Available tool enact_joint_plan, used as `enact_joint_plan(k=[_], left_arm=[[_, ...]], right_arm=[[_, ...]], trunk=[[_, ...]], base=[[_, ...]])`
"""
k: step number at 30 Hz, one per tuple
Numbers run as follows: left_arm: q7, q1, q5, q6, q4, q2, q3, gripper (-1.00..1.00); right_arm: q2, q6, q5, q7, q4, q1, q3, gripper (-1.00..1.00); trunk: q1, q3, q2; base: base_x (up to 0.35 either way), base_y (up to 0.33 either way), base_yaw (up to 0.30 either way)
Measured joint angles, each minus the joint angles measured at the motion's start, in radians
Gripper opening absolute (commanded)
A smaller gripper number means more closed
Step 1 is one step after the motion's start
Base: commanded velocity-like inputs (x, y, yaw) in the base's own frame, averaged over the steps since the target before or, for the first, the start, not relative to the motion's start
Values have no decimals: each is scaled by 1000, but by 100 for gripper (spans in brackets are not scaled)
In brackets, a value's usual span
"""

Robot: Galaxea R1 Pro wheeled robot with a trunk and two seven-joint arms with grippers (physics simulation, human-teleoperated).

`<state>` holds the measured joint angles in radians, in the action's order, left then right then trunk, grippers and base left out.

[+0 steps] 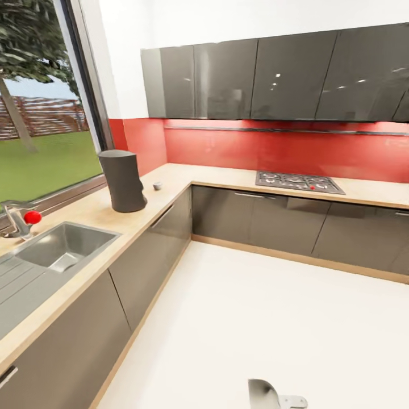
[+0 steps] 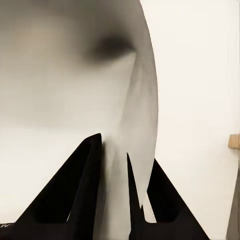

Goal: Set up a coffee station on the kitchen countertop: keep the coffee maker on the countertop, move the bottle of coffee from the kitchen shelf to the counter next to the coffee maker, place a paper coffee filter on top of the coffee maker, put the saucer next to the coffee maker with the coffee cup on the saucer, and place the electric kettle next to the coffee maker.

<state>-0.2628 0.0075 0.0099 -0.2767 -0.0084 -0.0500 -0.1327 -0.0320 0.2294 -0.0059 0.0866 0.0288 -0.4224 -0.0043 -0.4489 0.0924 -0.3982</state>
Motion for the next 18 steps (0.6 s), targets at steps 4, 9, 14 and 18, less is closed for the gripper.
enact_joint_plan(k=[4, 9, 14, 18], left_arm=[[0, 0, 0, -1, 0, 1, 0, 100], [0, 0, 0, -2, 0, 1, 0, 100], [0, 0, 0, -5, 0, 1, -1, 100], [0, 0, 0, -5, 0, 0, -2, 100]], right_arm=[[0, 0, 0, 0, 0, 0, 0, -100], [0, 0, 0, 0, 0, 0, 0, -100], [0, 0, 0, 0, 0, 0, 0, -100], [0, 0, 0, 0, 0, 0, -1, -100]], trunk=[[0, 0, 0], [0, 0, 0], [0, 0, 0], [0, 0, 0]], base=[[328, -104, -24], [329, -98, -4], [329, -97, 0], [329, -104, 0]])
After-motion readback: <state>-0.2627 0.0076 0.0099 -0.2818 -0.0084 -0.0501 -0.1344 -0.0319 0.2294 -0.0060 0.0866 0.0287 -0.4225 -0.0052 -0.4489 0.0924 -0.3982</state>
